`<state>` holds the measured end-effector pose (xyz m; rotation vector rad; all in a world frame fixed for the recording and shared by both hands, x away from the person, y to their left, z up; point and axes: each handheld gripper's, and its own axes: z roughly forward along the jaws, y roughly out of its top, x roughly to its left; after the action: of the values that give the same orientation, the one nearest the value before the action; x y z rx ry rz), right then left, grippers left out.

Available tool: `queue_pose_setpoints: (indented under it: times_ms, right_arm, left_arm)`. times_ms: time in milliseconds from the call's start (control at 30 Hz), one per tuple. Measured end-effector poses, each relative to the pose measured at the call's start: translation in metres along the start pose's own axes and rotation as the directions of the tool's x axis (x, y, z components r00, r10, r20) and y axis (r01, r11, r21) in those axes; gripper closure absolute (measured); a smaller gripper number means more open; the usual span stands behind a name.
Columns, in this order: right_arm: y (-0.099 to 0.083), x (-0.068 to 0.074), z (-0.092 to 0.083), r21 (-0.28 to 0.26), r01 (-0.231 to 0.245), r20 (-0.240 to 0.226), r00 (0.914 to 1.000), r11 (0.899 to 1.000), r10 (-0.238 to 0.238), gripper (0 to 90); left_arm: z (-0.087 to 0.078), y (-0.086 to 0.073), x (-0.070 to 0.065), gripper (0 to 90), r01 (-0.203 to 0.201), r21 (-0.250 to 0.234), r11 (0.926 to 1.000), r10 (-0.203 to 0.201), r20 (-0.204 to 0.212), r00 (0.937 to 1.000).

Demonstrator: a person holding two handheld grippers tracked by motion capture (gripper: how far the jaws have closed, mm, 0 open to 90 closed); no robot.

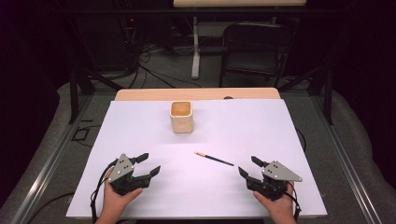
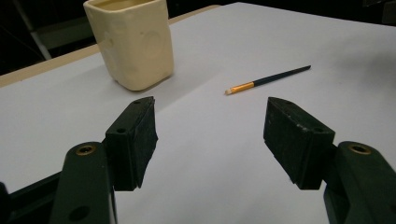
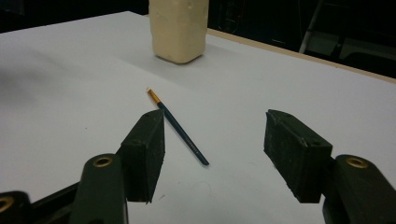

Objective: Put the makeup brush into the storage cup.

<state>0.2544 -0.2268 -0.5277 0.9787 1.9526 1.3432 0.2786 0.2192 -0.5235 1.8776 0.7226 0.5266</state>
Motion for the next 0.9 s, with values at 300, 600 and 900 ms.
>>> queue_pose_setpoints:
  times_ms: [300,600,900]
  right_arm:
    - [0.000,-0.001,0.000,0.005,-0.004,0.000,1.0000,1.000,0.004,35.0]
    - [0.003,0.003,0.000,0.016,0.015,-0.011,0.9998,1.000,-0.014,31.9]
    - [0.004,0.013,0.007,0.092,0.059,-0.060,0.9968,0.994,-0.053,32.9]
  left_arm:
    - [0.001,-0.001,0.001,34.7,0.002,0.006,1.0000,-0.002,-0.011,0.9999]
    - [0.001,-0.001,0.002,34.7,0.004,0.008,1.0000,-0.004,-0.022,0.9997]
    - [0.002,-0.002,0.002,34.7,0.006,0.027,0.9996,-0.006,-0.012,0.9999]
